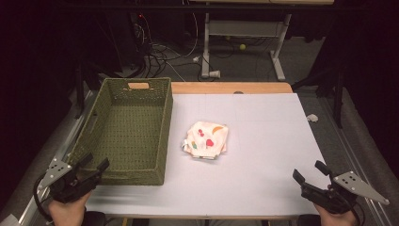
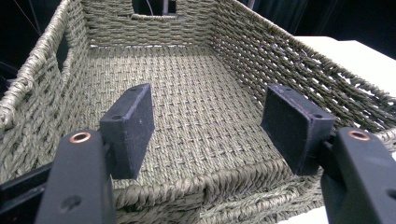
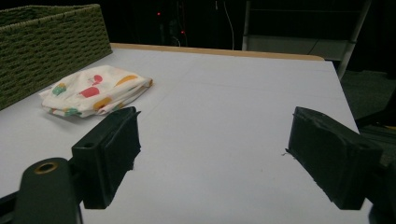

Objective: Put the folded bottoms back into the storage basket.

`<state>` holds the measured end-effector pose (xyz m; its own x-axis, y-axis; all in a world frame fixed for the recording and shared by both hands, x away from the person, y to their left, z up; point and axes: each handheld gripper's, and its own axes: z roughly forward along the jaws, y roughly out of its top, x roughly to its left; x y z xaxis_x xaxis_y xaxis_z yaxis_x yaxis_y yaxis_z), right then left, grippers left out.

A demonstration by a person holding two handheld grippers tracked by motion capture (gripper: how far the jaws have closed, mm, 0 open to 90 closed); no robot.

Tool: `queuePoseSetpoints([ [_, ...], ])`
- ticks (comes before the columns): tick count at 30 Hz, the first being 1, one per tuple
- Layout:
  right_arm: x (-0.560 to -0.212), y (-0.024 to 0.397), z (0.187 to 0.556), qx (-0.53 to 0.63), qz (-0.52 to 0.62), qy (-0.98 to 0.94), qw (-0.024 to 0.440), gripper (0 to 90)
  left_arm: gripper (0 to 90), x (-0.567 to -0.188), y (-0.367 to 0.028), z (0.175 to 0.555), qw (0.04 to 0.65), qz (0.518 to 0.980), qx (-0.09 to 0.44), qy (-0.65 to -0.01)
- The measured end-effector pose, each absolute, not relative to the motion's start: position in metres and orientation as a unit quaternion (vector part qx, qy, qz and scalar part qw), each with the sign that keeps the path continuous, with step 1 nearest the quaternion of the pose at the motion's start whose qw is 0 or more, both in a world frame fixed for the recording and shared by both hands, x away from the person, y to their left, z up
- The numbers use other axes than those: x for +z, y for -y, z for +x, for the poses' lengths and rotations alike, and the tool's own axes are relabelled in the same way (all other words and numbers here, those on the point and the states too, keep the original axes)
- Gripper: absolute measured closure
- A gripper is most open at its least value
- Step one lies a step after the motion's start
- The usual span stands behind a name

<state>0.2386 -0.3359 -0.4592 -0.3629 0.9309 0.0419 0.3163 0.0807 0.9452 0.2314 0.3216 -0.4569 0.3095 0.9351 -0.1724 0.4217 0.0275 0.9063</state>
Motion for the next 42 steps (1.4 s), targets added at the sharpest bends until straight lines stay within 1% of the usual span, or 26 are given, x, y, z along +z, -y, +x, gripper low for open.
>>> queuePoseSetpoints([
  [18,-0.459,0.336,0.238,0.491,0.466,-0.666,0.315,17.3,29.8,-0.453,-0.312,0.233,0.493,0.649,0.265,-0.515],
  [42,-0.459,0.335,0.238,0.490,0.466,-0.666,0.315,17.4,29.8,-0.449,-0.300,0.237,0.498,0.661,0.263,-0.497],
])
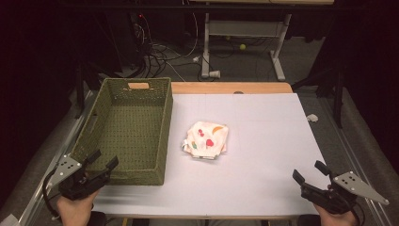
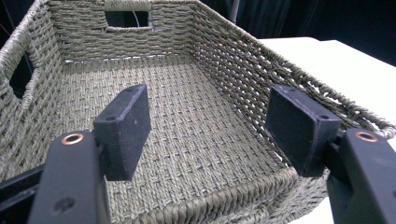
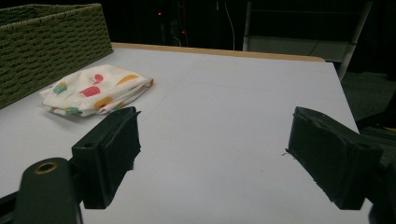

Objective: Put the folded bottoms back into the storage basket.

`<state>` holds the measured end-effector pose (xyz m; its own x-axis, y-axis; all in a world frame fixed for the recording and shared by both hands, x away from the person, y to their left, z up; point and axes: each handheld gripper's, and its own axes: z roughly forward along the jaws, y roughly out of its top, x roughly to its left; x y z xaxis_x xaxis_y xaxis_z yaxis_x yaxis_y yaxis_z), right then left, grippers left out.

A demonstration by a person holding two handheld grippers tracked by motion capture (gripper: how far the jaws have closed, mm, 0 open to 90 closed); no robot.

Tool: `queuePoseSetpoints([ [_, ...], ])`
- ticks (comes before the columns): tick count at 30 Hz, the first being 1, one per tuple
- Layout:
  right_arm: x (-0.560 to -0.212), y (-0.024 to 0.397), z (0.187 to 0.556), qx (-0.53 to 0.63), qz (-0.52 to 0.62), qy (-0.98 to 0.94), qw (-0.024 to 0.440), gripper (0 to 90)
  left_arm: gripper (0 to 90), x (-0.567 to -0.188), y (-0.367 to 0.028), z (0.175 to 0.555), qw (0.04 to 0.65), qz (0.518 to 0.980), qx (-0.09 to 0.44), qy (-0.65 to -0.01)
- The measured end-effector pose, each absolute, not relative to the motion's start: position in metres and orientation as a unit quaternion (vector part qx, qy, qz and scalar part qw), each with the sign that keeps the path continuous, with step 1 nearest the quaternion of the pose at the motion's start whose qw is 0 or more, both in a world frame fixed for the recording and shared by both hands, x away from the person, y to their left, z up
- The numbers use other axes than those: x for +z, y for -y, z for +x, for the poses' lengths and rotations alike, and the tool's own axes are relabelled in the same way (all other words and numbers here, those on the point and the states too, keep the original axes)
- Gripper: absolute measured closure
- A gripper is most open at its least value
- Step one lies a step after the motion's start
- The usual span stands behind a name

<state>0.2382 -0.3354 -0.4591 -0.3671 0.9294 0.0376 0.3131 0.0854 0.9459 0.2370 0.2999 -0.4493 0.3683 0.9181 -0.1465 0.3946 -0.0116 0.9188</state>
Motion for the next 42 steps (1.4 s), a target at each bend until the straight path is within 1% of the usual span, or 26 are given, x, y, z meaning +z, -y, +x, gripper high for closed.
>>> queuePoseSetpoints([
  [13,-0.459,0.335,0.238,0.488,0.465,-0.667,0.317,17.4,29.8,-0.446,-0.291,0.240,0.495,0.673,0.263,-0.483],
  [42,-0.459,0.335,0.238,0.487,0.462,-0.670,0.317,17.4,29.9,-0.435,-0.270,0.251,0.503,0.695,0.238,-0.455],
])
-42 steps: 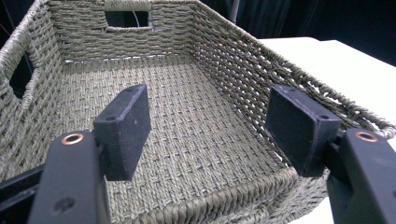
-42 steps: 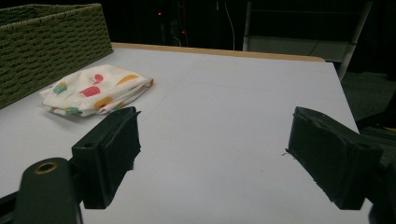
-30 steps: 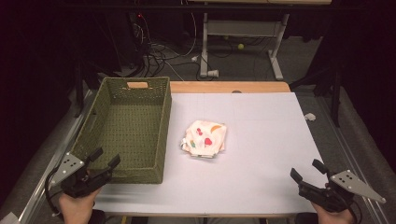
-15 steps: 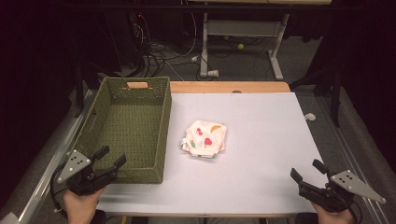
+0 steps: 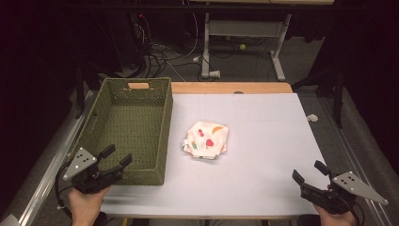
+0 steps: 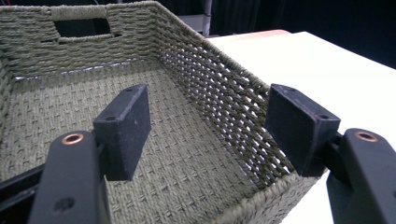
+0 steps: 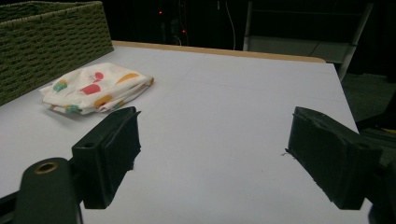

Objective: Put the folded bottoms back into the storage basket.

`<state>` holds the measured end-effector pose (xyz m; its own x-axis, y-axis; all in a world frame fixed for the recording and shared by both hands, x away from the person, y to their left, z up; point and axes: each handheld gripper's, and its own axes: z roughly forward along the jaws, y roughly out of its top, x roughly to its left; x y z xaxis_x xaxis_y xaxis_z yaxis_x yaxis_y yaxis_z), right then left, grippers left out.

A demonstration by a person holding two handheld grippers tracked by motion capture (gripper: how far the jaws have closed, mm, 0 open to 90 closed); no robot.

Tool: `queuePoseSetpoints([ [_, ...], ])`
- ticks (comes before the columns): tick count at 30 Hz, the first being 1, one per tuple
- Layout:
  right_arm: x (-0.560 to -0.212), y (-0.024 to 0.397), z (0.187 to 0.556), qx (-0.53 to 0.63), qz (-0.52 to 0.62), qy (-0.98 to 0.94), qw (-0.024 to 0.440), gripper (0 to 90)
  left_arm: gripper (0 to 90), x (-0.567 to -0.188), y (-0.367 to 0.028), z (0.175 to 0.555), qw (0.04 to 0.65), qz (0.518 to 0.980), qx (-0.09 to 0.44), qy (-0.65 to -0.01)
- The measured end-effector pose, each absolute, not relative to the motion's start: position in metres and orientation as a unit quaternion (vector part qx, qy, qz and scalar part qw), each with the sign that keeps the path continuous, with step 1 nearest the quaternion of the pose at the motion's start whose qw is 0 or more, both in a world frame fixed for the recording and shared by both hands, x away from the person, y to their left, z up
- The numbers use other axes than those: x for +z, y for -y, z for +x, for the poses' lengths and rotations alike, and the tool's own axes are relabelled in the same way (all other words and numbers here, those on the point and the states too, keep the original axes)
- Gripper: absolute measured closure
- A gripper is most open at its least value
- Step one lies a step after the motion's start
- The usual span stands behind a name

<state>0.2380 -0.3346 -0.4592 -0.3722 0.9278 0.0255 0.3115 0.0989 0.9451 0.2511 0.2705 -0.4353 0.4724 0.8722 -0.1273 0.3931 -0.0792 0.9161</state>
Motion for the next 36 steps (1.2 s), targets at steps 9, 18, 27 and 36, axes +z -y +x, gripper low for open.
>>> queuePoseSetpoints([
  [9,-0.459,0.335,0.238,0.487,0.461,-0.671,0.316,17.5,30.2,-0.432,-0.261,0.255,0.506,0.705,0.230,-0.440],
  [18,-0.459,0.334,0.238,0.487,0.460,-0.671,0.316,17.5,30.1,-0.429,-0.250,0.261,0.506,0.718,0.223,-0.424],
  [27,-0.459,0.334,0.238,0.488,0.459,-0.672,0.316,17.5,29.8,-0.427,-0.237,0.266,0.511,0.720,0.222,-0.414],
  [36,-0.459,0.334,0.238,0.488,0.457,-0.673,0.317,17.5,29.8,-0.427,-0.226,0.271,0.513,0.726,0.212,-0.407],
])
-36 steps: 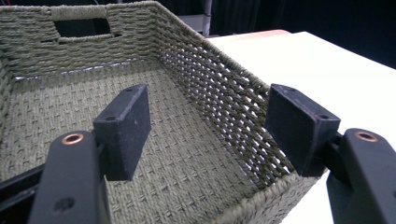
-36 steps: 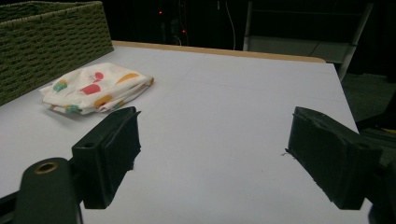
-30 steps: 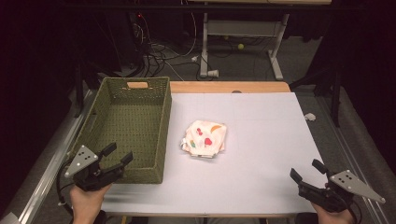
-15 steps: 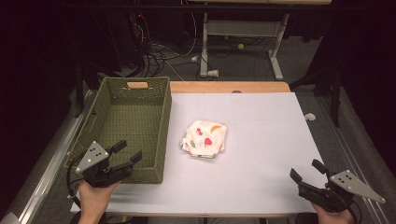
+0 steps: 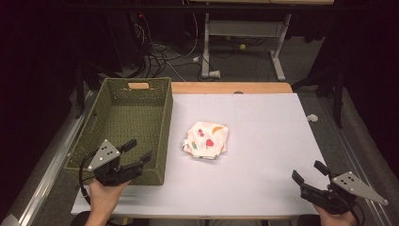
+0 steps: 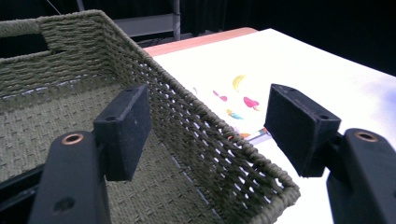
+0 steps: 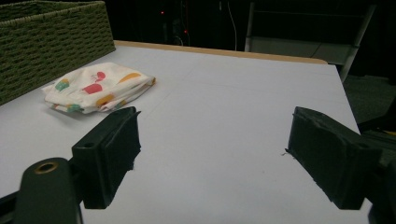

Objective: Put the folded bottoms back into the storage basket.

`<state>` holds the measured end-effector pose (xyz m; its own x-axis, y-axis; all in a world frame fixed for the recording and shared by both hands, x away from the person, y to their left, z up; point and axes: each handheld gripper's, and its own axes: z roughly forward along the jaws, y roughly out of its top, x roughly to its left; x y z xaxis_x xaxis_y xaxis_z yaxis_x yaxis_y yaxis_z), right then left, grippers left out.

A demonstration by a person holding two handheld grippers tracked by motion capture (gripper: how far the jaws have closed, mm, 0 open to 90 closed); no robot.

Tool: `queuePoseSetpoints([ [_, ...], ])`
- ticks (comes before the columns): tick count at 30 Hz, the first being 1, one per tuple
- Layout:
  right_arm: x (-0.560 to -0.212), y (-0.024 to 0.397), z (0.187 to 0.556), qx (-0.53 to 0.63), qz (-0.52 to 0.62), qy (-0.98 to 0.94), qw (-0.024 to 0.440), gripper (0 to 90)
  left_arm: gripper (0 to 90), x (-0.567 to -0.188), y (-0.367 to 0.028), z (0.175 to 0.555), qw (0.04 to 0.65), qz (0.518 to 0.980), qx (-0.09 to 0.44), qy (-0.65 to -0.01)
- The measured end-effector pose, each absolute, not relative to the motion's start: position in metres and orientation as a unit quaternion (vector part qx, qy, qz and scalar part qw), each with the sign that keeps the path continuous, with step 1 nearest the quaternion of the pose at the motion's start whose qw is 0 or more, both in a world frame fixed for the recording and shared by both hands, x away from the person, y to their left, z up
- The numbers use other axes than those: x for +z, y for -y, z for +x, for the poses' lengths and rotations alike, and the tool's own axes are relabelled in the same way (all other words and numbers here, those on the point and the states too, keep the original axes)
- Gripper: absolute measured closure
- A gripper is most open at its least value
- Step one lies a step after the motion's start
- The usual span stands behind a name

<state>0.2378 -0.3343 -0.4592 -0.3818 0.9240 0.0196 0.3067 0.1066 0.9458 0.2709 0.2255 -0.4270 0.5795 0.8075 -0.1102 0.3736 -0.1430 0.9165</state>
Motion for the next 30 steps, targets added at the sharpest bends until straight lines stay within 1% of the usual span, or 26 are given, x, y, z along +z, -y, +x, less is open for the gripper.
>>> queuePoseSetpoints([
  [30,-0.459,0.334,0.238,0.487,0.456,-0.674,0.316,17.6,29.8,-0.424,-0.194,0.282,0.523,0.739,0.184,-0.382],
])
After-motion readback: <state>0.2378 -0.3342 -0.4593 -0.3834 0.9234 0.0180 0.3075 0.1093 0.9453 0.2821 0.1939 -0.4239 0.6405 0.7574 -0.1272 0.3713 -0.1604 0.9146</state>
